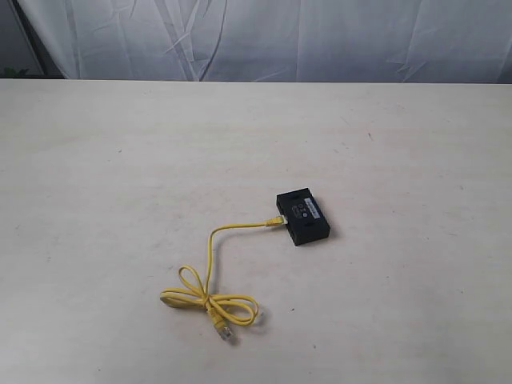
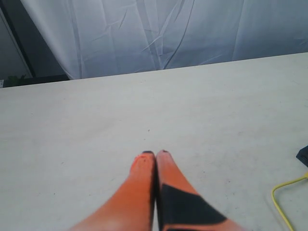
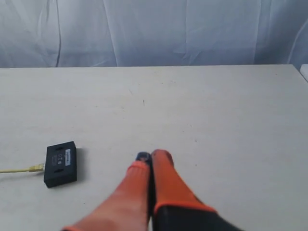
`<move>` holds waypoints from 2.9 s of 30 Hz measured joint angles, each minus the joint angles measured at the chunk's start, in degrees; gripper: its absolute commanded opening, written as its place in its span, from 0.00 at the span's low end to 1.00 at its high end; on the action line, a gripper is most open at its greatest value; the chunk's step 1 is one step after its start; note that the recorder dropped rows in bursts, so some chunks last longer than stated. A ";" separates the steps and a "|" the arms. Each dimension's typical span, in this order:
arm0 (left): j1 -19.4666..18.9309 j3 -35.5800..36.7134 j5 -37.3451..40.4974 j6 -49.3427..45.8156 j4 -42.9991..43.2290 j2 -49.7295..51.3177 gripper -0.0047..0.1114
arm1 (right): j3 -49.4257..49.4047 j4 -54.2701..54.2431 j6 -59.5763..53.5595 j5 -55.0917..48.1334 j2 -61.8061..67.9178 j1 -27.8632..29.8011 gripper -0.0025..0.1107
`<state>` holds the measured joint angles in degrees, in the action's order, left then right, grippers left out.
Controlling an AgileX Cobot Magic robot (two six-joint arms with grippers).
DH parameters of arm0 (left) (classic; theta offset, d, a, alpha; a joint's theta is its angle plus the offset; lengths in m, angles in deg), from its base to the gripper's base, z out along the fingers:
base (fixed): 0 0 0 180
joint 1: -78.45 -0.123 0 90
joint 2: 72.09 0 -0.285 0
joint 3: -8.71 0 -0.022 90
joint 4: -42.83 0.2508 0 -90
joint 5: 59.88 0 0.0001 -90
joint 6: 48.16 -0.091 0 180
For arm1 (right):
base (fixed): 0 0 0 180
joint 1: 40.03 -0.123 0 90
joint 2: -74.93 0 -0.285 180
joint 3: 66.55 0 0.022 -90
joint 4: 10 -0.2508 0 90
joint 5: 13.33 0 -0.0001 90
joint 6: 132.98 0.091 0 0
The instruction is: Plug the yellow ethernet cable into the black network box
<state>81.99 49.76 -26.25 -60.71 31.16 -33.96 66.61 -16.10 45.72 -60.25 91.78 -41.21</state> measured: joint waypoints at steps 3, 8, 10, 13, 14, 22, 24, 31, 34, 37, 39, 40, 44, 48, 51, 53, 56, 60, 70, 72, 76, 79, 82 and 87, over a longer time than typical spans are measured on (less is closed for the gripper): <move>0.00 0.00 0.00 0.00 0.00 0.00 0.04 | 0.00 0.00 0.00 0.11 -2.58 -0.79 0.01; 0.00 0.00 0.00 0.00 0.00 0.00 0.04 | -1.07 0.13 0.00 2.47 -6.89 -0.92 0.01; 0.00 0.00 0.00 0.00 0.00 0.00 0.04 | -2.83 0.13 0.00 5.19 -8.17 -0.92 0.01; 0.00 0.00 0.00 0.00 0.00 0.00 0.04 | -7.21 0.13 0.00 11.20 -8.74 -0.92 0.01; 0.00 0.00 0.00 0.00 0.00 0.00 0.04 | -8.89 0.13 0.00 12.99 -8.74 -0.92 0.01; 0.00 0.00 0.00 0.00 0.00 0.00 0.04 | -21.61 -0.48 0.00 20.56 -8.74 -0.92 0.01; 0.00 0.00 0.00 0.00 0.00 0.00 0.04 | -24.14 -0.88 0.00 24.41 -8.74 -0.92 0.01; 0.00 0.00 0.00 0.00 0.00 0.00 0.04 | -29.65 -1.35 -0.12 29.85 -8.74 -0.92 0.01; 0.00 0.00 0.00 0.00 0.00 0.00 0.04 | -30.07 -1.35 -0.12 29.85 -8.74 -0.92 0.01; 0.00 0.00 0.00 0.00 0.00 0.00 0.04 | -30.16 -1.35 -0.12 29.31 -8.74 -0.92 0.01; 0.00 0.00 0.00 0.00 0.00 0.00 0.04 | -30.20 -1.35 -0.12 29.14 -8.74 -0.92 0.01; 0.00 0.00 0.00 0.00 0.00 0.00 0.04 | -30.29 -1.35 -0.12 29.14 -8.74 -0.92 0.01; 0.00 0.00 0.00 0.00 0.00 0.00 0.04 | -30.29 -1.41 -0.12 29.10 -8.74 -0.92 0.01; 0.00 0.00 0.00 0.00 0.00 0.00 0.04 | -30.29 -1.96 -0.12 29.10 -8.74 -0.92 0.01; 0.00 0.00 0.00 0.00 0.00 0.00 0.04 | -30.29 -1.96 -0.12 29.10 -8.74 -0.92 0.01; 0.00 0.00 0.00 0.00 0.00 0.00 0.04 | -30.29 -2.05 -0.12 29.10 -8.74 -0.92 0.01; 0.00 0.00 0.00 0.00 0.00 0.00 0.04 | -30.29 -2.15 -0.12 29.10 -8.74 -0.92 0.01; 0.00 0.00 0.00 0.00 0.00 0.00 0.04 | -30.29 -2.15 -0.12 29.10 -8.74 -0.92 0.01; 0.00 7.56 -5.85 -1.37 3.44 -8.76 0.04 | -30.29 -2.15 -0.12 29.10 -8.74 -0.92 0.01; 0.00 11.22 -8.40 -1.37 3.56 -11.26 0.04 | -30.29 -2.15 -0.12 29.10 -8.74 -0.92 0.01; 0.00 22.99 -16.37 -1.37 3.66 -18.93 0.04 | -30.29 -2.15 -0.12 29.10 -8.74 -0.92 0.01; 0.00 28.54 -20.34 -1.37 3.66 -22.04 0.04 | -30.29 -2.15 -0.12 29.10 -8.74 -0.92 0.01; 0.00 34.14 -24.08 -1.37 3.92 -25.87 0.04 | -30.29 -2.15 -0.12 29.10 -8.74 -0.92 0.01; 0.00 35.89 -21.35 -1.37 4.03 -29.92 0.04 | -30.29 -2.15 -0.12 29.10 -8.74 -0.92 0.01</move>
<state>81.99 85.64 -47.59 -62.07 35.19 -63.88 36.32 -18.25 45.60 -31.14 83.04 -42.13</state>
